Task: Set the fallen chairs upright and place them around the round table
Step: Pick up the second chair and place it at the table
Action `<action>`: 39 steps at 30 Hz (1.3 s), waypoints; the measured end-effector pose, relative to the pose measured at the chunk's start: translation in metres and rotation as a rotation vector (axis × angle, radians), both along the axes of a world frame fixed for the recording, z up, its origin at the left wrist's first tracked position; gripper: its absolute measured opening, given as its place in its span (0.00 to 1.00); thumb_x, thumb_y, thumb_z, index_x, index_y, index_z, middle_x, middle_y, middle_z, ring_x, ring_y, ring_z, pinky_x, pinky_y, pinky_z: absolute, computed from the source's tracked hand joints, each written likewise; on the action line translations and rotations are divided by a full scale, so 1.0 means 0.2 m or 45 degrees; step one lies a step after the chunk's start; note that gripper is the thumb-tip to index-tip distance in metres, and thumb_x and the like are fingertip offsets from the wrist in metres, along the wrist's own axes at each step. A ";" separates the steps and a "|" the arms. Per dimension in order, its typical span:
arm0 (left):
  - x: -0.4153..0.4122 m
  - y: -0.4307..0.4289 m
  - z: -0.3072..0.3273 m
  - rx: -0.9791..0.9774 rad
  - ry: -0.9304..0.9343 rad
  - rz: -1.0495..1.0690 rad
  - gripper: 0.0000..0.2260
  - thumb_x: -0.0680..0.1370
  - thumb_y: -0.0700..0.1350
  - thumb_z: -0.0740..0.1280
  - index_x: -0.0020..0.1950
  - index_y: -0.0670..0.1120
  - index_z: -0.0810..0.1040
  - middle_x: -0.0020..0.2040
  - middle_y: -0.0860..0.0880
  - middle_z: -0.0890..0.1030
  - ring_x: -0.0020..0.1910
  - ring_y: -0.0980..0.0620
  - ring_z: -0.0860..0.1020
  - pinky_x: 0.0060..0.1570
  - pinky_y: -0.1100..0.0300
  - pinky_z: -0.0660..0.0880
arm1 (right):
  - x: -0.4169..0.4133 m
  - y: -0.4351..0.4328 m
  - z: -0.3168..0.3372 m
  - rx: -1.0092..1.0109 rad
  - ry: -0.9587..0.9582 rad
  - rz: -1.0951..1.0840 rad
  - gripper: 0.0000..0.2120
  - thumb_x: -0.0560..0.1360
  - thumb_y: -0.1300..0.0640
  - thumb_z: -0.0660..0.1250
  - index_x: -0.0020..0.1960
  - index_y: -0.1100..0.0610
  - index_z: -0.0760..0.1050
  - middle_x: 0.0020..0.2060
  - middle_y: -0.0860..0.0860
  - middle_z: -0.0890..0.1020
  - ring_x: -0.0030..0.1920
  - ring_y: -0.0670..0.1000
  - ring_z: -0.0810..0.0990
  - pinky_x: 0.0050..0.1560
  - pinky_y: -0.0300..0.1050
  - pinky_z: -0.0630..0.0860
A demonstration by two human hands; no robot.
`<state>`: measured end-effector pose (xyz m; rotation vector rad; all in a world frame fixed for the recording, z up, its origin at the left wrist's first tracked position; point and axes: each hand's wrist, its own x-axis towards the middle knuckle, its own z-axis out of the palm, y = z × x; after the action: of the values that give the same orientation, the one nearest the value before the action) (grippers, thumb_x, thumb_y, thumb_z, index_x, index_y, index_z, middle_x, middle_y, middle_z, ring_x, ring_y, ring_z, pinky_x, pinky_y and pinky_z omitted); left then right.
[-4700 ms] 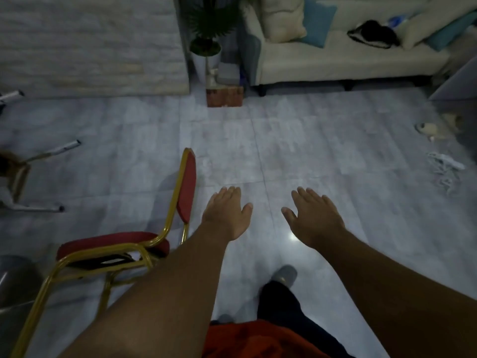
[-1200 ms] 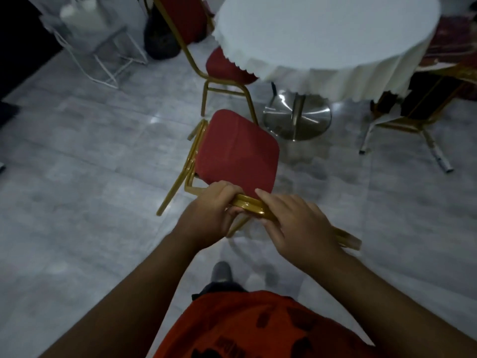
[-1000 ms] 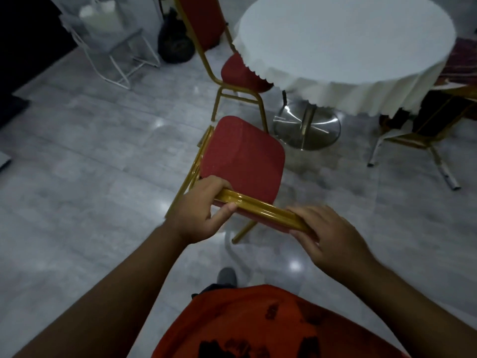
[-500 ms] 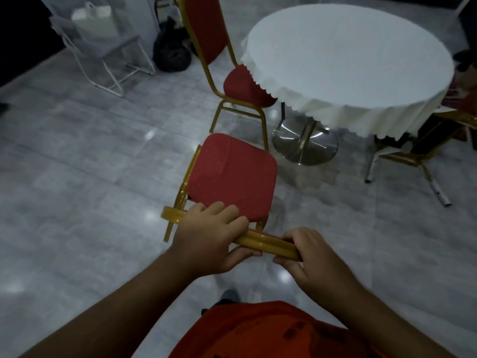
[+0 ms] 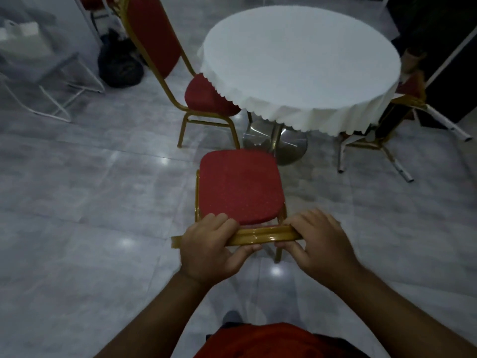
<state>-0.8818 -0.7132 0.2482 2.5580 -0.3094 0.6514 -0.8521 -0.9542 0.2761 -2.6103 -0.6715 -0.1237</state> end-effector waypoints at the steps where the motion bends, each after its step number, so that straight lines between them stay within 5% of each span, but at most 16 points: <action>1: 0.03 -0.02 -0.01 -0.009 0.007 -0.045 0.23 0.73 0.68 0.71 0.37 0.49 0.78 0.34 0.54 0.75 0.33 0.53 0.72 0.28 0.53 0.70 | -0.01 -0.03 -0.01 0.012 -0.009 -0.030 0.12 0.75 0.38 0.63 0.48 0.45 0.75 0.41 0.38 0.72 0.43 0.43 0.69 0.44 0.47 0.69; 16: 0.59 -0.43 -0.02 -0.023 0.253 -0.359 0.21 0.73 0.66 0.72 0.45 0.48 0.82 0.40 0.55 0.76 0.39 0.55 0.73 0.41 0.55 0.71 | 0.40 -0.48 -0.10 0.096 0.026 -0.175 0.17 0.72 0.32 0.65 0.45 0.45 0.75 0.40 0.38 0.72 0.42 0.44 0.71 0.43 0.48 0.68; 24: 0.93 -0.60 0.11 0.006 0.454 -0.198 0.22 0.72 0.74 0.63 0.43 0.55 0.73 0.40 0.60 0.71 0.41 0.58 0.69 0.44 0.56 0.68 | 0.75 -0.57 -0.07 0.114 0.024 -0.196 0.15 0.75 0.36 0.59 0.44 0.47 0.72 0.39 0.41 0.71 0.41 0.47 0.70 0.43 0.50 0.69; 29: 1.01 -0.64 0.04 -0.038 0.264 -0.058 0.14 0.72 0.61 0.63 0.38 0.50 0.71 0.35 0.58 0.68 0.36 0.56 0.65 0.35 0.56 0.65 | 0.85 -0.55 -0.12 0.103 -0.061 -0.255 0.16 0.75 0.38 0.58 0.41 0.50 0.72 0.36 0.44 0.71 0.39 0.49 0.70 0.40 0.49 0.69; 39: 1.19 -0.57 -0.02 -0.008 0.101 -0.088 0.16 0.72 0.59 0.61 0.35 0.47 0.73 0.33 0.52 0.71 0.34 0.52 0.67 0.34 0.55 0.62 | 1.00 -0.47 -0.14 0.074 -0.086 -0.334 0.15 0.74 0.40 0.57 0.40 0.50 0.72 0.36 0.44 0.72 0.38 0.49 0.71 0.39 0.50 0.70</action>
<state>-0.6445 -0.8265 0.2441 2.5476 -0.3664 0.5237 -0.6516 -1.0477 0.2489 -2.6356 -0.3383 -0.3072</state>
